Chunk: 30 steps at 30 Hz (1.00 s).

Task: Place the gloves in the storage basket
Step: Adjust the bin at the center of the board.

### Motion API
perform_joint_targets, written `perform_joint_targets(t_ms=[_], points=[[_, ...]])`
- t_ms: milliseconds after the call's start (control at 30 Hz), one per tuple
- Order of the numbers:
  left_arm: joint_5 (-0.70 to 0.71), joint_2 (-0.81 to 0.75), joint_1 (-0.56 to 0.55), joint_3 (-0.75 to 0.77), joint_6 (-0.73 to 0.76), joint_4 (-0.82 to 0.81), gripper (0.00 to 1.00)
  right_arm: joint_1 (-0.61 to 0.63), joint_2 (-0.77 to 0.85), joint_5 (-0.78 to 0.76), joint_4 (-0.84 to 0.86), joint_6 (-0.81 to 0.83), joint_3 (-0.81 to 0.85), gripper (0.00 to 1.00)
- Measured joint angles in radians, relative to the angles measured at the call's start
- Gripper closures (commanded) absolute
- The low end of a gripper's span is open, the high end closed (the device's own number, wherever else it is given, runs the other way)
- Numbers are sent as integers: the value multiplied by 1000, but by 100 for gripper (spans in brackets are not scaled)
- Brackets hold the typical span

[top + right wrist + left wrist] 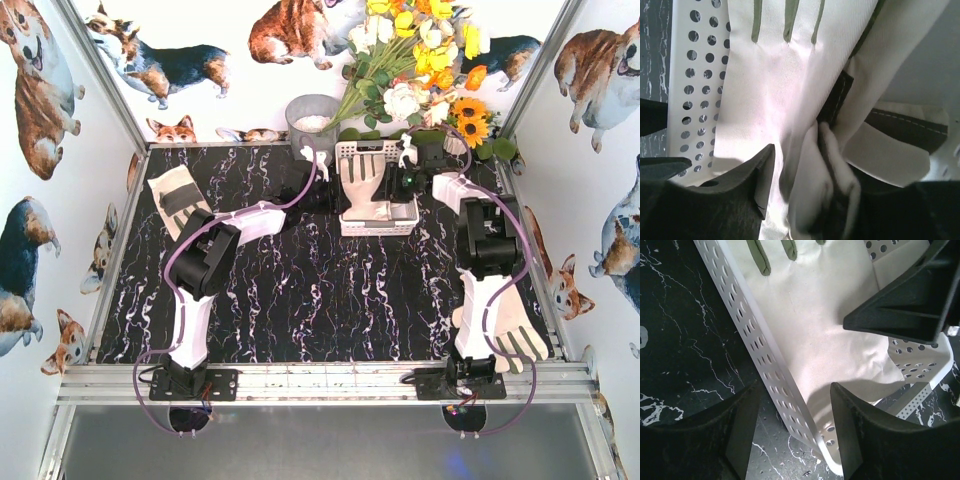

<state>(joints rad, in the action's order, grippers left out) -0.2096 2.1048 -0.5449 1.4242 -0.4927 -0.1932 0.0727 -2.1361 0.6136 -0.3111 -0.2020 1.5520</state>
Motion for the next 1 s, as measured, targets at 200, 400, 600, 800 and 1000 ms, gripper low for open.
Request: perform_joint_targets(t_ms=[200, 400, 600, 800, 1000], points=[[17, -22, 0, -4, 18, 11, 40, 1, 79, -68, -26, 38, -30, 35], [48, -79, 0, -29, 45, 32, 28, 6, 177, -145, -35, 69, -82, 27], [104, -189, 0, -96, 90, 68, 16, 6, 314, -228, -40, 86, -153, 25], [190, -384, 0, -196, 124, 116, 13, 6, 509, -345, -48, 87, -247, 27], [278, -661, 2, -333, 115, 202, 4, 6, 716, -519, -74, 0, -366, 26]])
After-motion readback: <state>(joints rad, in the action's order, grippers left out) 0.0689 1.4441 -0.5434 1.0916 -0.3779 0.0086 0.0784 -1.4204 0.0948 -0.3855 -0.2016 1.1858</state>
